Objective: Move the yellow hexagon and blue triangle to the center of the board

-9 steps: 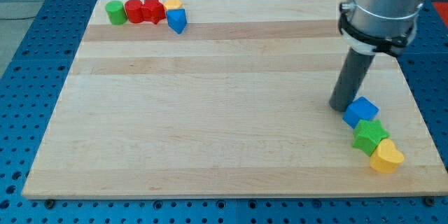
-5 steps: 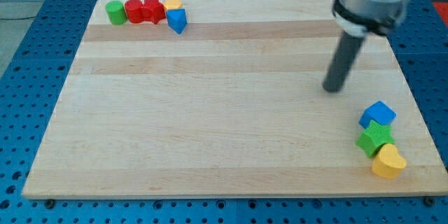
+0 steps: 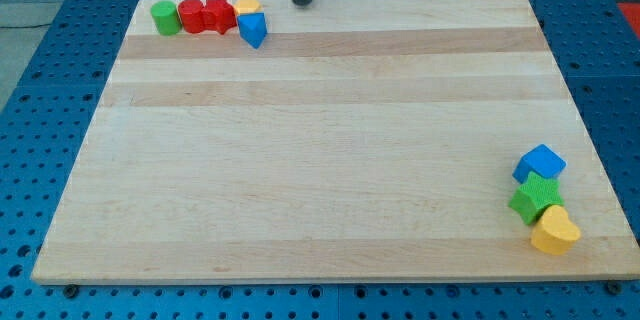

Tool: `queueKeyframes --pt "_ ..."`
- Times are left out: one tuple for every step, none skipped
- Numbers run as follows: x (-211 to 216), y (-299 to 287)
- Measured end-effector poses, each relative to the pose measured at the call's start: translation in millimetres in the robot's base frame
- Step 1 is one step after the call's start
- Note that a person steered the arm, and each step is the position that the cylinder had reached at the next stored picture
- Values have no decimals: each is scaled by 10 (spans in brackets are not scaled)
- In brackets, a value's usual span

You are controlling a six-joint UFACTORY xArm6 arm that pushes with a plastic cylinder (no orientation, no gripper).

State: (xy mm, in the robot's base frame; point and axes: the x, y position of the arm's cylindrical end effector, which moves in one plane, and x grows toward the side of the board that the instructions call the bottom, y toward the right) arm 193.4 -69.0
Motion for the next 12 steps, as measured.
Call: queueKeyframes --pt "83 -456" --pt "143 -719" --pt "349 -761" --pt "582 -689" --pt "845 -481" --pt "1087 -238" --pt "1406 16" --pt "1760 50" --pt "2114 79" --pt "2341 348" --pt "2519 715" --pt "2750 887"
